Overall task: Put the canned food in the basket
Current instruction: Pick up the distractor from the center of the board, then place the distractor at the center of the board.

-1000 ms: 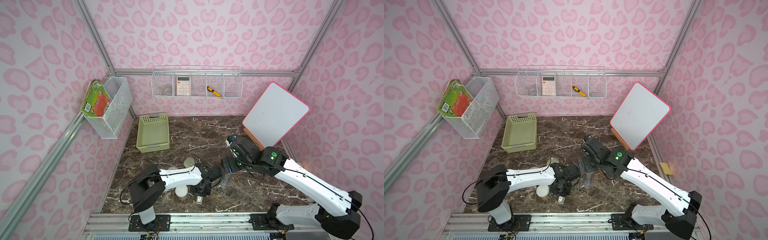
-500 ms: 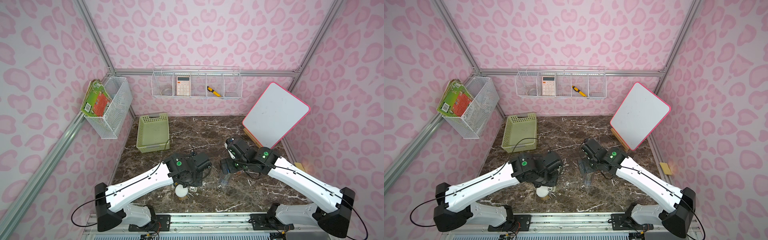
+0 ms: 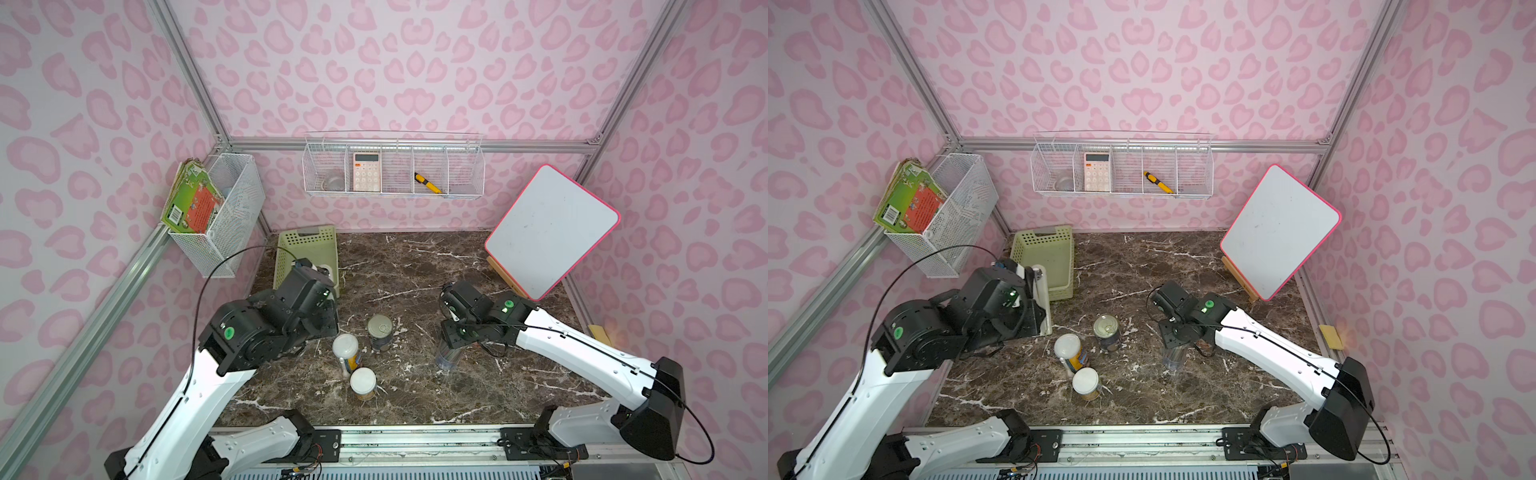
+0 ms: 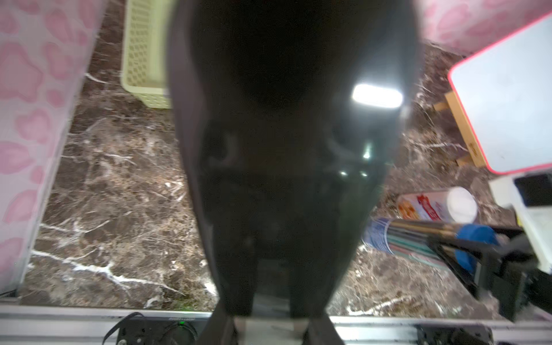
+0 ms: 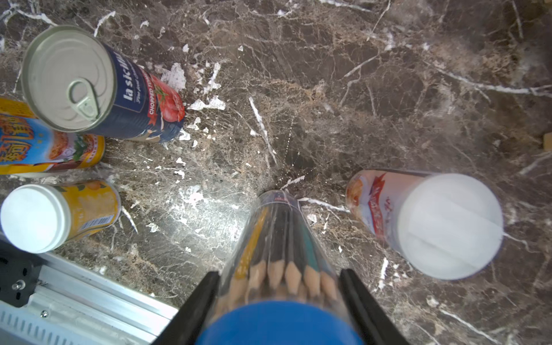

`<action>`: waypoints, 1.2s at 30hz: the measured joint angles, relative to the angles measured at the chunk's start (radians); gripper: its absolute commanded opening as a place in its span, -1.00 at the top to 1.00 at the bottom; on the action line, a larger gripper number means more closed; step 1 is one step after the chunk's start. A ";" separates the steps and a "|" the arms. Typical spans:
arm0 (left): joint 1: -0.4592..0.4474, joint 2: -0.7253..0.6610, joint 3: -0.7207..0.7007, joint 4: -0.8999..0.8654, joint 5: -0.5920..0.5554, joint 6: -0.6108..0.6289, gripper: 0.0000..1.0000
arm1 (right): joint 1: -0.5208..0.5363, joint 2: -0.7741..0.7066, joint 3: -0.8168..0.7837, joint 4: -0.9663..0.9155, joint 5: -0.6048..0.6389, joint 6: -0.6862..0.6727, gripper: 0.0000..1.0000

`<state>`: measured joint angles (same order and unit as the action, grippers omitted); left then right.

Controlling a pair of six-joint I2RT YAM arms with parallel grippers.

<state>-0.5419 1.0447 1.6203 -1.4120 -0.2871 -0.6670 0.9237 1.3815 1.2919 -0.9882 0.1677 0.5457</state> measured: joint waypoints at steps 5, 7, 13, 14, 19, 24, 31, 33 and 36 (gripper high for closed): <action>0.311 -0.003 0.002 0.005 0.064 0.120 1.00 | 0.017 0.001 0.340 -0.127 0.065 -0.003 0.54; 0.466 0.006 -0.014 0.025 0.105 0.171 1.00 | -0.016 0.018 0.519 -0.166 0.081 -0.028 0.52; 0.797 0.041 -0.199 0.155 0.234 0.261 1.00 | -0.309 0.024 0.683 -0.264 0.085 -0.157 0.49; 0.837 0.040 -0.233 0.176 0.251 0.272 1.00 | -0.356 0.020 0.678 -0.282 0.087 -0.171 0.48; 0.930 0.060 -0.371 0.290 0.258 0.281 1.00 | -0.540 -0.013 0.629 -0.327 0.134 -0.220 0.47; 0.978 0.103 -0.464 0.402 0.243 0.283 1.00 | -0.747 -0.053 0.408 -0.259 0.139 -0.261 0.44; 1.052 0.196 -0.529 0.546 0.255 0.248 1.00 | -0.993 -0.115 0.076 -0.104 0.070 -0.313 0.47; 1.063 0.219 -0.554 0.570 0.257 0.242 1.00 | -1.001 -0.105 0.031 -0.064 0.047 -0.314 0.44; 1.072 0.244 -0.589 0.598 0.259 0.224 1.00 | -1.017 -0.081 -0.038 0.000 0.016 -0.315 0.44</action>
<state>0.5297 1.2888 1.0317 -0.8143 -0.0284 -0.4427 -0.0929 1.3006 1.2541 -0.9878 0.1841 0.2306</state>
